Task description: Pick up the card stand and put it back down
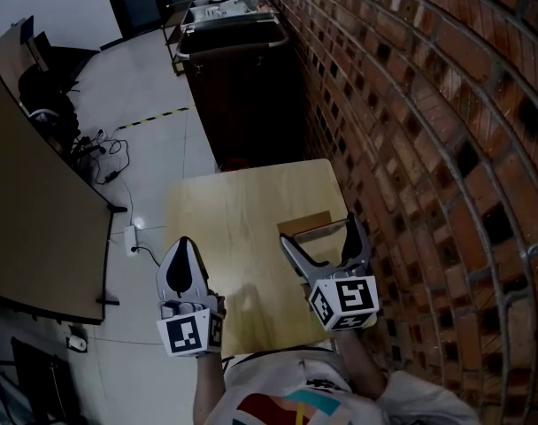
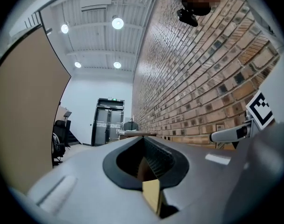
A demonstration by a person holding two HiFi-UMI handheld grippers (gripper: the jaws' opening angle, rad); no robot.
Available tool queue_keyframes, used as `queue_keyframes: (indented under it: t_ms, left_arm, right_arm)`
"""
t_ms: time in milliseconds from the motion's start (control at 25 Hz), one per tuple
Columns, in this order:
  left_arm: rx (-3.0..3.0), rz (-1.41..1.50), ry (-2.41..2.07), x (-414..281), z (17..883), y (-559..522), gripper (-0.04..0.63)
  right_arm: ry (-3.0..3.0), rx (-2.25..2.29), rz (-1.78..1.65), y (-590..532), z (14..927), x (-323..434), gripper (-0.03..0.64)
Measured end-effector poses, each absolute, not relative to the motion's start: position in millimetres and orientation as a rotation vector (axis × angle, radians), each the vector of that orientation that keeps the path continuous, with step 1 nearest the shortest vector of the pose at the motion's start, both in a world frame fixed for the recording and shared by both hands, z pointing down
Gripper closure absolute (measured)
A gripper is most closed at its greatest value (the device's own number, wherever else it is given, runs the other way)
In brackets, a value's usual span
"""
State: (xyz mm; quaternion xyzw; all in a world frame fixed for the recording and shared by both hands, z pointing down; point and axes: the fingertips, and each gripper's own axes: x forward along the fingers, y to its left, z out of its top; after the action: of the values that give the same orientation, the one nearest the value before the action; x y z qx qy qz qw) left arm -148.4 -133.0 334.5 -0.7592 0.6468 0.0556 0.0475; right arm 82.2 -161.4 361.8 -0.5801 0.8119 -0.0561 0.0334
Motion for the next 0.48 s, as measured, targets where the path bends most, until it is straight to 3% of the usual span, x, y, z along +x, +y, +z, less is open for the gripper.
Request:
queue_keyframes:
  t_ms: [480]
  left_arm:
    - [-2.315,0.176,1.982,-154.9,336.4,-132.3,0.601]
  right_arm:
    - [2.5,-1.787,-0.161,-159.4,360.7,78.6,0.041]
